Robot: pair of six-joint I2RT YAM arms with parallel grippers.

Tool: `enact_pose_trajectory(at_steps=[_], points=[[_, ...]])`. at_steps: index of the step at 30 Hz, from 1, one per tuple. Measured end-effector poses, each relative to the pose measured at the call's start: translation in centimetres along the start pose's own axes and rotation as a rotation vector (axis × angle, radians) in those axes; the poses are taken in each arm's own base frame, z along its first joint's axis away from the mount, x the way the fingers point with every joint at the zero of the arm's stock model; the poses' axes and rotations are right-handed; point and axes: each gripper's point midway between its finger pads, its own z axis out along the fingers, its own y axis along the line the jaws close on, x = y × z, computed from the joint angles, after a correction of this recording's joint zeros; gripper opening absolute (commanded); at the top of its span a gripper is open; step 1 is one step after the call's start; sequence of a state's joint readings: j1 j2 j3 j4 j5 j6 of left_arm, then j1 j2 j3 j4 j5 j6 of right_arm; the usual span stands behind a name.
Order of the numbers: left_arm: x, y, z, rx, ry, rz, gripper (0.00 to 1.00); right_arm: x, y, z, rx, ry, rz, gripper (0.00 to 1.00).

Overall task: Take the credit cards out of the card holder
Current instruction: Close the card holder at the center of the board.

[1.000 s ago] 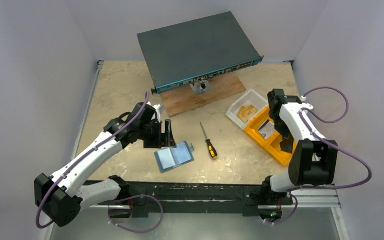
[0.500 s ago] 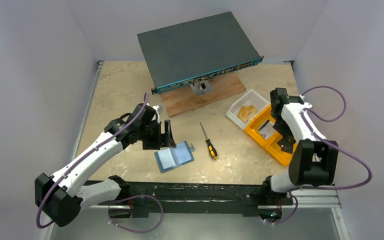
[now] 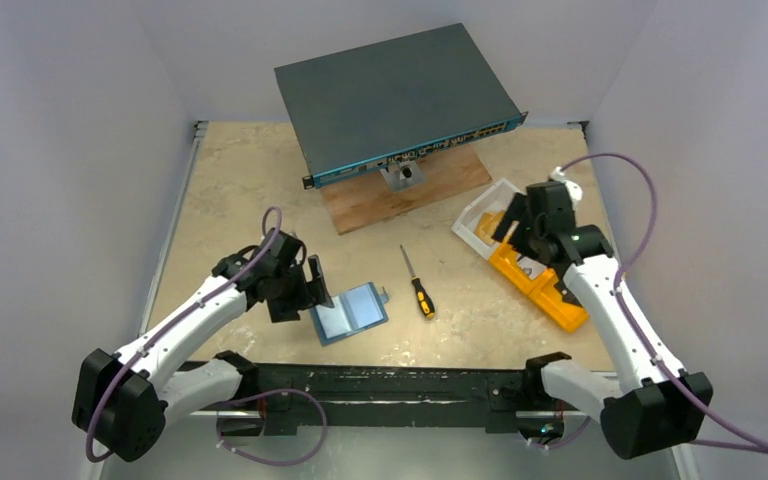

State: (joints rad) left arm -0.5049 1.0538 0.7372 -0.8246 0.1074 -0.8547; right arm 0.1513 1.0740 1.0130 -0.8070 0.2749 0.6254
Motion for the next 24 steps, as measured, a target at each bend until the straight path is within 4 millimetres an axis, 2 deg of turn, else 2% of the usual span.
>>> enact_pose_trajectory(at_steps=[2, 5, 9, 16, 21, 24], points=[[0.5, 1.2, 1.0, -0.023, 0.013, -0.039, 0.79, 2.0, 3.6, -0.7, -0.117, 0.029, -0.072, 0.77], [1.6, 2.5, 2.3, -0.047, 0.044, -0.080, 0.75, 6.0, 8.9, -2.0, -0.281, 0.091, -0.193, 0.77], [2.5, 3.2, 3.4, -0.051, 0.066, -0.110, 0.70, 10.9, 13.2, -2.9, -0.410, 0.176, -0.321, 0.76], [2.5, 3.0, 4.5, -0.015, 0.054, -0.143, 0.61, 17.9, 17.6, -3.3, -0.533, 0.279, -0.496, 0.75], [2.6, 3.2, 5.1, -0.022, 0.060, -0.168, 0.59, 22.0, 19.3, -1.7, -0.535, 0.343, -0.604, 0.73], [2.6, 3.3, 5.3, -0.028, 0.060, -0.179, 0.58, 23.7, 19.8, -0.5, -0.519, 0.365, -0.652, 0.71]])
